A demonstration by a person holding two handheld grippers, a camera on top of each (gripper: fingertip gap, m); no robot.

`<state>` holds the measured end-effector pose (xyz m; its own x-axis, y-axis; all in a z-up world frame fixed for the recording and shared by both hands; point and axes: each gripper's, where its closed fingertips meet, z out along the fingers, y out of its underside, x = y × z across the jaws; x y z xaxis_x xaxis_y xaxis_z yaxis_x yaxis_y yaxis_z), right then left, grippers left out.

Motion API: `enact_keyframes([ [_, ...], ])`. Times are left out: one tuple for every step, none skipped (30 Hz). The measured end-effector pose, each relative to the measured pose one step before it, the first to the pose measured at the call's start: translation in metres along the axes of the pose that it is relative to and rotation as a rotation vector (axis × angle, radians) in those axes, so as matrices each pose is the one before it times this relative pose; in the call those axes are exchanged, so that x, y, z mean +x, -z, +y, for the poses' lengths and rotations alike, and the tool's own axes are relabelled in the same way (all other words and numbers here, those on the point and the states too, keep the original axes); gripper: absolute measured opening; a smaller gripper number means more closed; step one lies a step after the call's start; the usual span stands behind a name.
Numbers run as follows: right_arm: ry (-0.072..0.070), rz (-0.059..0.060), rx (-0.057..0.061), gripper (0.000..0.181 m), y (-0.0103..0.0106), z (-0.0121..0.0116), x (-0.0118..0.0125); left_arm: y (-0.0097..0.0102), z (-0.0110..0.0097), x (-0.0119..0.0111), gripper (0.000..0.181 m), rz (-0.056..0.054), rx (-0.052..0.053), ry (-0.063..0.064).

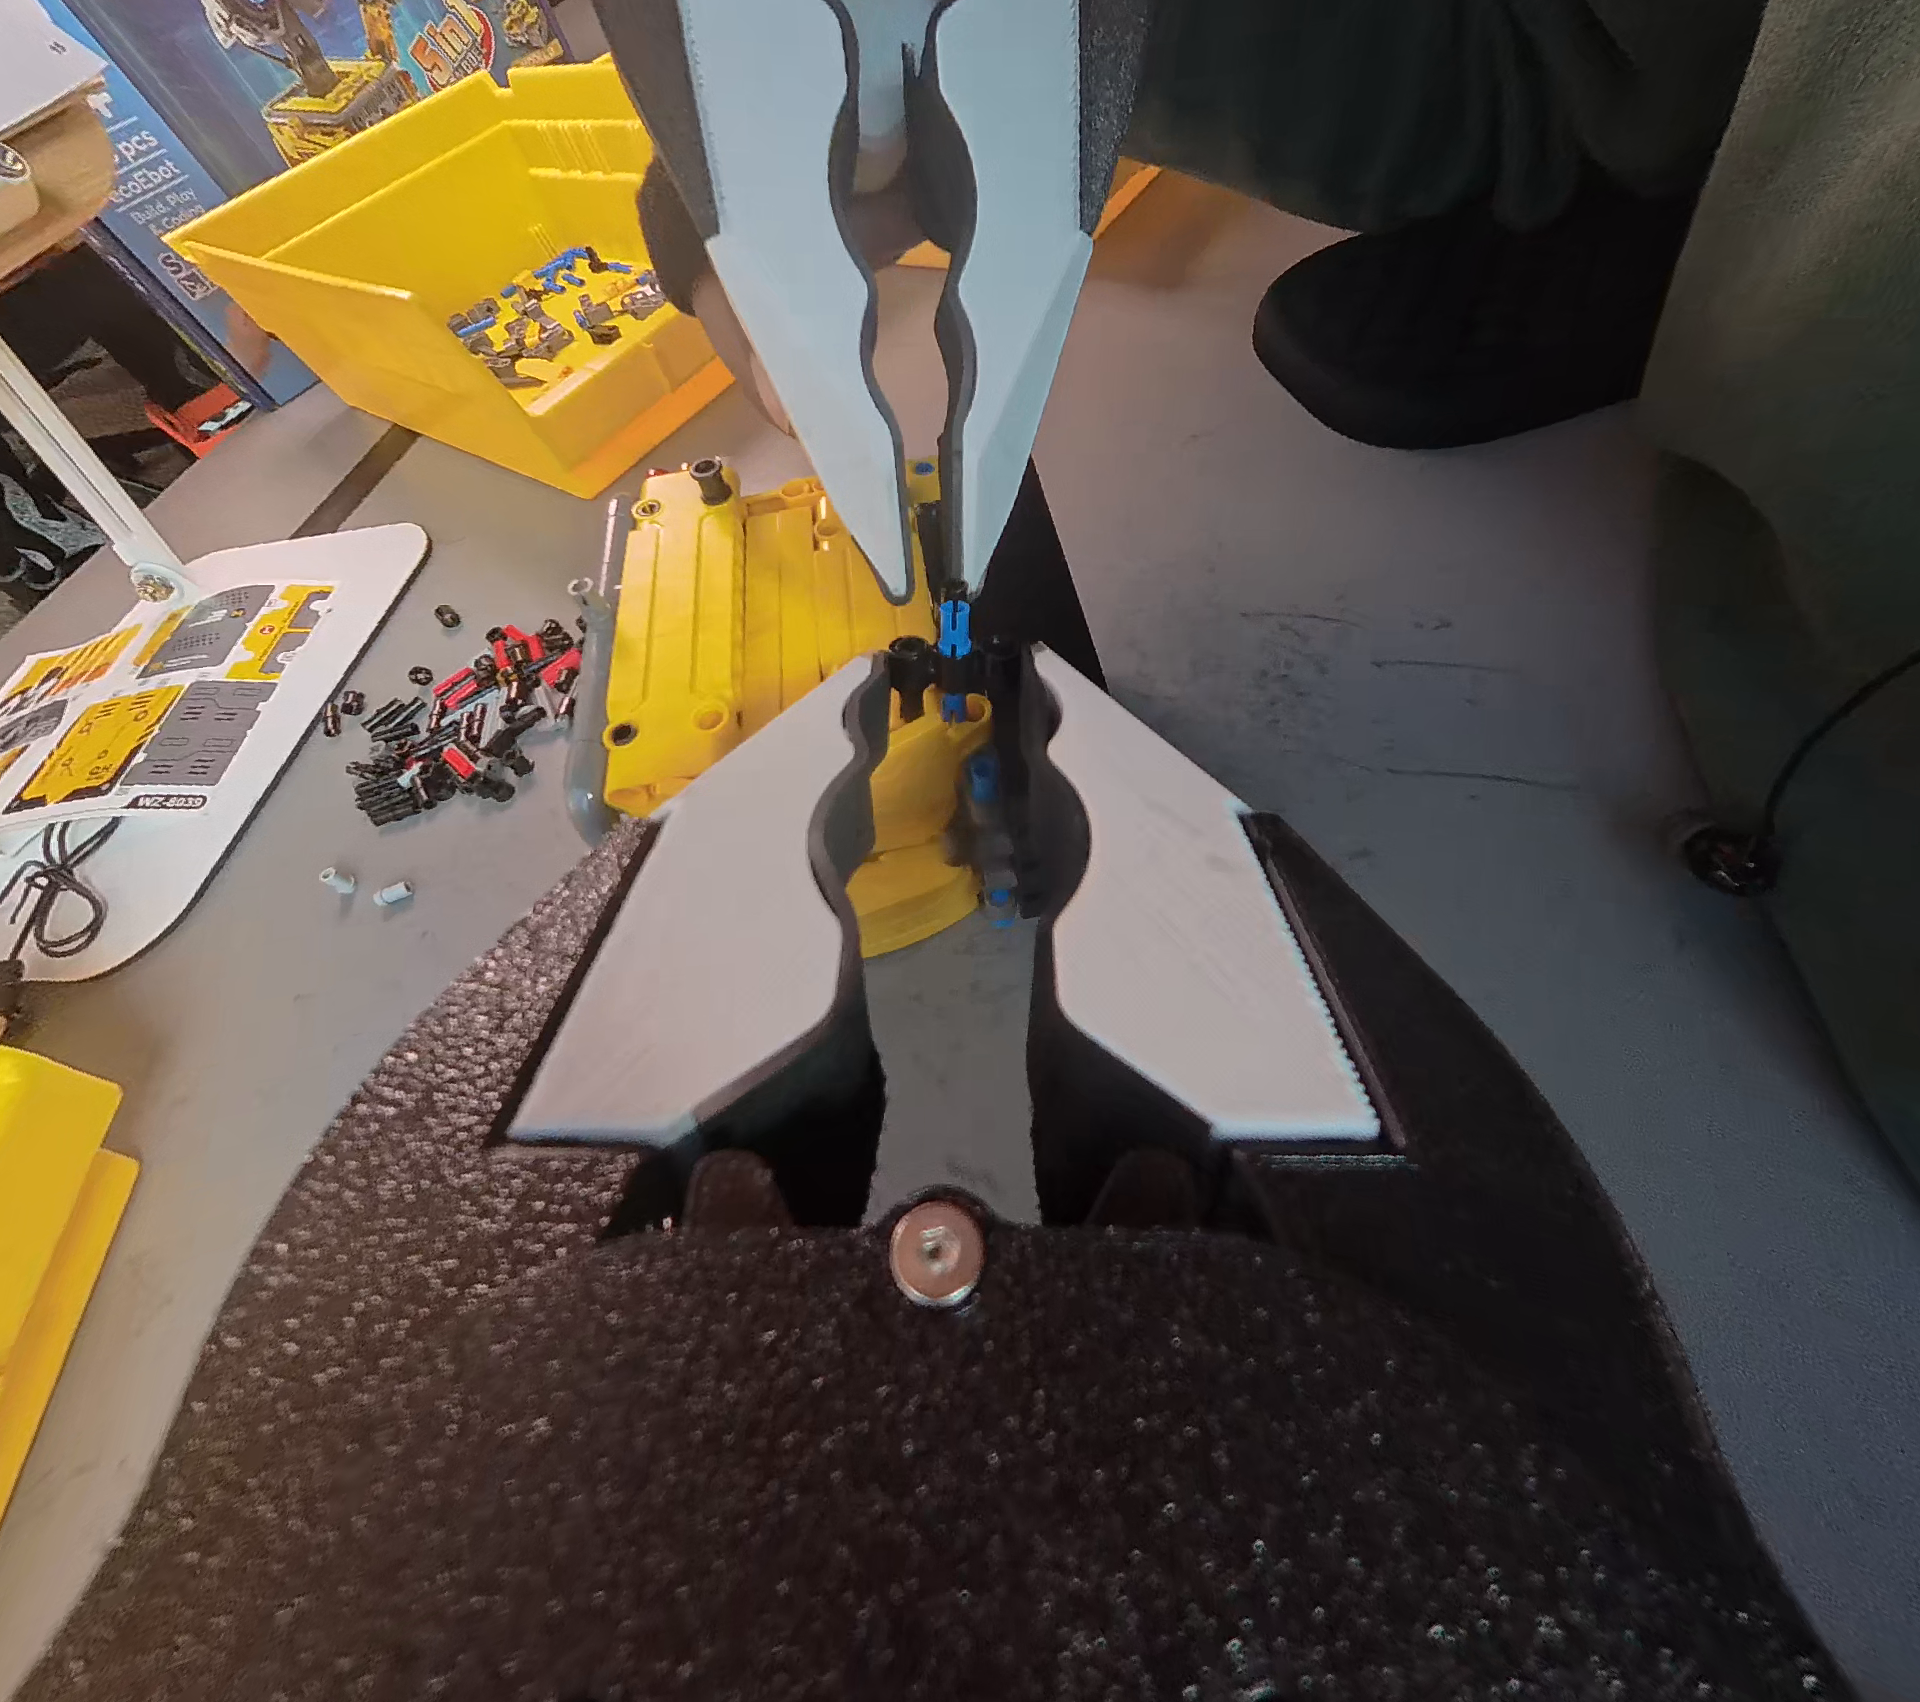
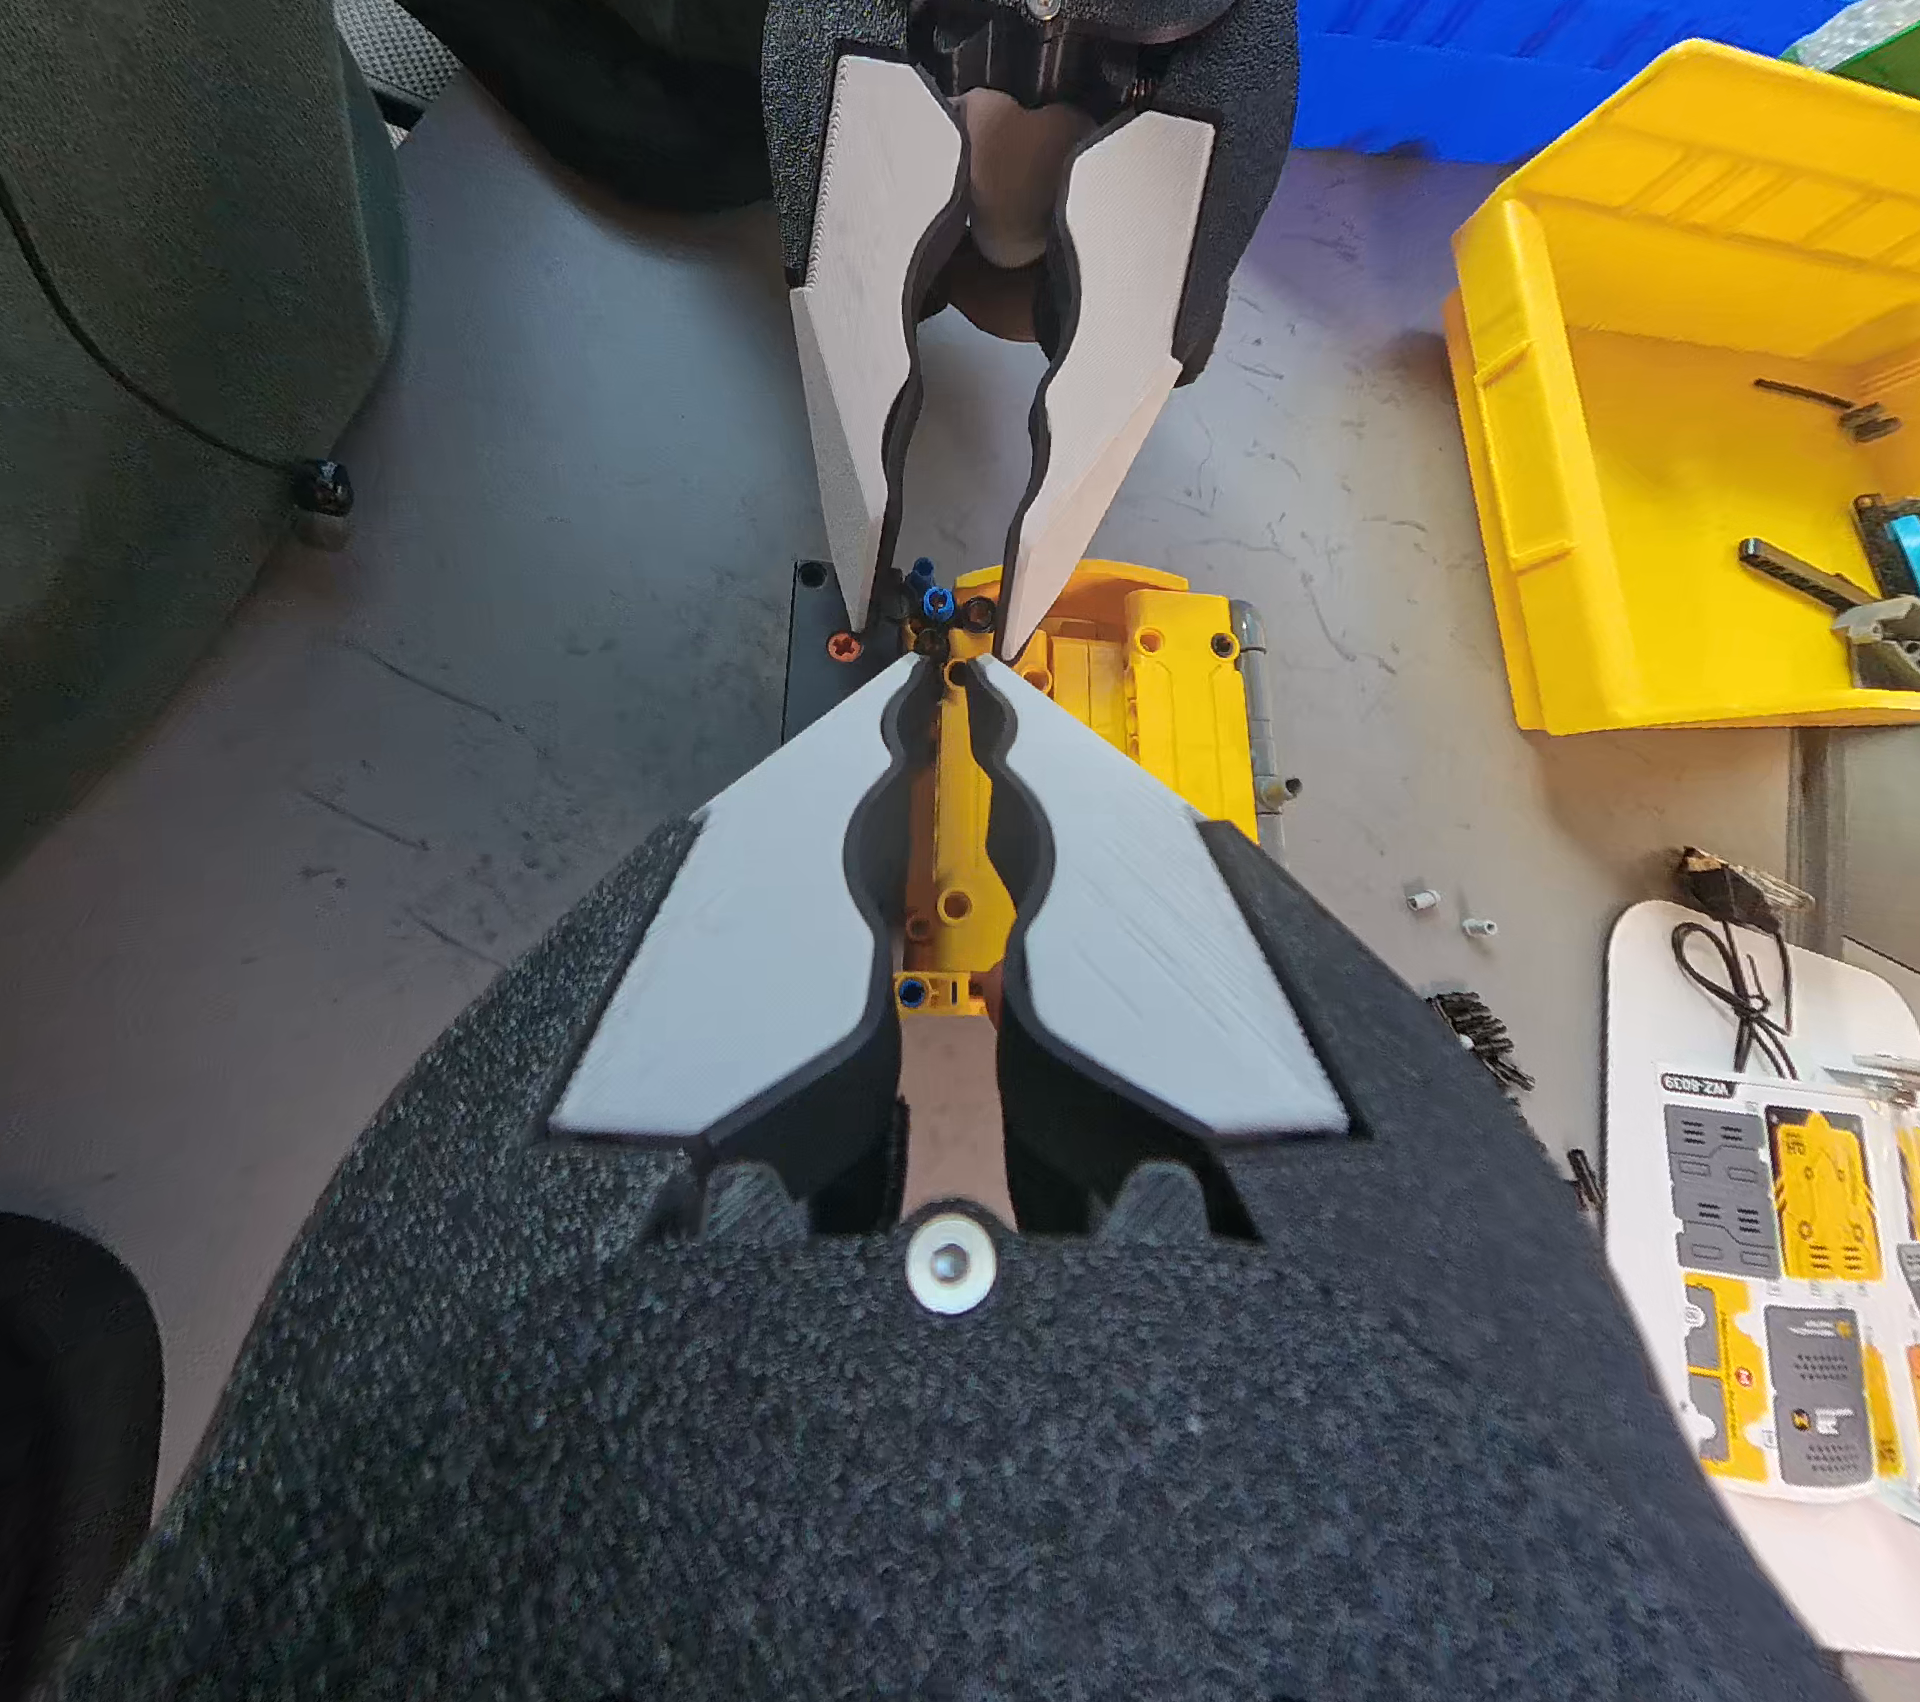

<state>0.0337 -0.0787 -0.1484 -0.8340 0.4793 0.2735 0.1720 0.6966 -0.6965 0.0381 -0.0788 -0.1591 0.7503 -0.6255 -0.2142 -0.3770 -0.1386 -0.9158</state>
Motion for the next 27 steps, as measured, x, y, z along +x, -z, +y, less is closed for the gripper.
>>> enact_keyframes([
  [0.0036,0.0005,-0.0033,0.005,0.00063,-0.00022,-0.00017,-0.00035,-0.00053,0.00007,0.023,-0.0024,0.0043,-0.0016],
  [0.0025,-0.0008,-0.0019,0.005,0.00089,-0.00046,-0.00032,-0.00029,-0.00071,0.00001,0.023,-0.0021,0.0054,-0.0009],
  [0.0008,0.0006,-0.0009,0.005,0.00092,-0.00036,0.00010,-0.00023,-0.00090,-0.00020,0.023,-0.0038,0.0062,-0.0009],
  [-0.0002,-0.0006,-0.0004,0.006,0.00095,-0.00030,0.00004,-0.00025,-0.00085,-0.00013,0.023,-0.0037,0.0057,-0.0012],
  [-0.0016,-0.0023,-0.0010,0.005,0.00063,-0.00007,-0.00013,-0.00035,-0.00055,-0.00010,0.023,-0.0026,0.0042,0.0004],
  [-0.0004,-0.0011,-0.0034,0.005,0.00045,0.00023,0.00015,-0.00048,-0.00037,-0.00017,0.023,-0.0029,0.0034,0.0013],
  [0.0004,-0.0033,-0.0033,0.006,0.00037,0.00033,-0.00037,-0.00060,-0.00016,0.00030,0.023,0.0000,0.0031,0.0025],
  [-0.0006,-0.0056,-0.0037,0.006,0.00042,0.00030,-0.00065,-0.00075,-0.00008,0.00051,0.024,0.0020,0.0033,0.0041],
  [-0.0005,-0.0046,-0.0046,0.006,0.00036,0.00052,-0.00033,-0.00075,0.00015,0.00039,0.024,0.0009,0.0021,0.0032],
  [-0.0007,-0.0045,-0.0050,0.006,0.00027,0.00063,-0.00027,-0.00083,0.00020,0.00021,0.024,-0.0004,0.0003,0.0011],
  [-0.0019,-0.0075,-0.0044,0.007,0.00008,0.00044,-0.00064,-0.00056,0.00030,-0.00006,0.024,-0.0023,-0.0010,-0.0002],
  [-0.0042,-0.0156,0.0008,0.010,-0.00028,-0.00059,-0.00190,-0.00047,0.00046,-0.00052,0.024,-0.0049,-0.0029,-0.0005],
  [-0.0027,-0.0116,0.0008,0.010,-0.00039,-0.00078,-0.00146,-0.00035,0.00042,-0.00065,0.024,-0.0039,-0.0016,-0.0001],
  [0.0018,-0.0019,-0.0015,0.010,-0.00087,-0.00034,-0.00010,0.00000,0.00008,-0.00055,0.024,-0.0027,0.0007,0.0015],
  [0.0015,0.0039,-0.0070,0.010,-0.00112,0.00059,0.00097,0.00010,-0.00002,-0.00034,0.023,-0.0015,0.0009,0.0015],
  [-0.0007,0.0030,-0.0079,0.009,-0.00135,0.00093,0.00090,-0.00015,-0.00015,0.00002,0.024,-0.0005,0.0017,0.0010],
  [-0.0009,0.0002,-0.0036,0.009,-0.00142,0.00021,0.00038,-0.00009,-0.00047,0.00005,0.023,-0.0020,0.0031,-0.0001],
  [0.0001,0.0003,-0.0021,0.007,-0.00105,0.00011,0.00017,-0.00007,-0.00008,0.00008,0.023,-0.0018,-0.0005,-0.0025],
  [0.0009,-0.0025,-0.0035,0.007,-0.00044,0.00038,-0.00022,-0.00015,0.00028,0.00014,0.024,-0.0016,-0.0021,-0.0030],
  [0.0001,-0.0008,-0.0003,0.007,-0.00001,-0.00016,-0.00017,-0.00004,0.00007,0.00004,0.024,-0.0008,-0.0003,-0.0011],
  [-0.0035,-0.0016,0.0013,0.007,0.00052,-0.00025,-0.00039,0.00000,-0.00032,0.00040,0.024,0.0019,0.0005,-0.0005],
  [-0.0059,-0.0068,0.0023,0.006,0.00074,-0.00037,-0.00124,0.00019,-0.00071,0.00157,0.024,0.0088,0.0006,-0.0044],
  [-0.0036,-0.0101,-0.0039,0.006,0.00108,0.00061,-0.00180,0.00075,-0.00054,0.00215,0.025,0.0108,-0.0007,-0.0104],
  [0.0004,-0.0002,-0.0082,0.006,0.00146,0.00169,-0.00079,0.00168,-0.00059,0.00072,0.031,0.0045,-0.0019,-0.0145],
  [0.0000,0.0140,-0.0021,0.006,0.00221,0.00123,0.00164,0.00310,-0.00027,-0.00111,0.034,-0.0006,-0.0044,-0.0126],
  [-0.0063,0.0159,0.0053,0.006,0.00294,0.00063,0.00227,0.00410,0.00021,-0.00232,0.034,0.0012,-0.0062,-0.0035],
  [-0.0097,0.0111,0.0070,0.006,0.00338,0.00066,0.00182,0.00449,0.00134,-0.00168,0.030,0.0110,-0.0093,0.0063],
])
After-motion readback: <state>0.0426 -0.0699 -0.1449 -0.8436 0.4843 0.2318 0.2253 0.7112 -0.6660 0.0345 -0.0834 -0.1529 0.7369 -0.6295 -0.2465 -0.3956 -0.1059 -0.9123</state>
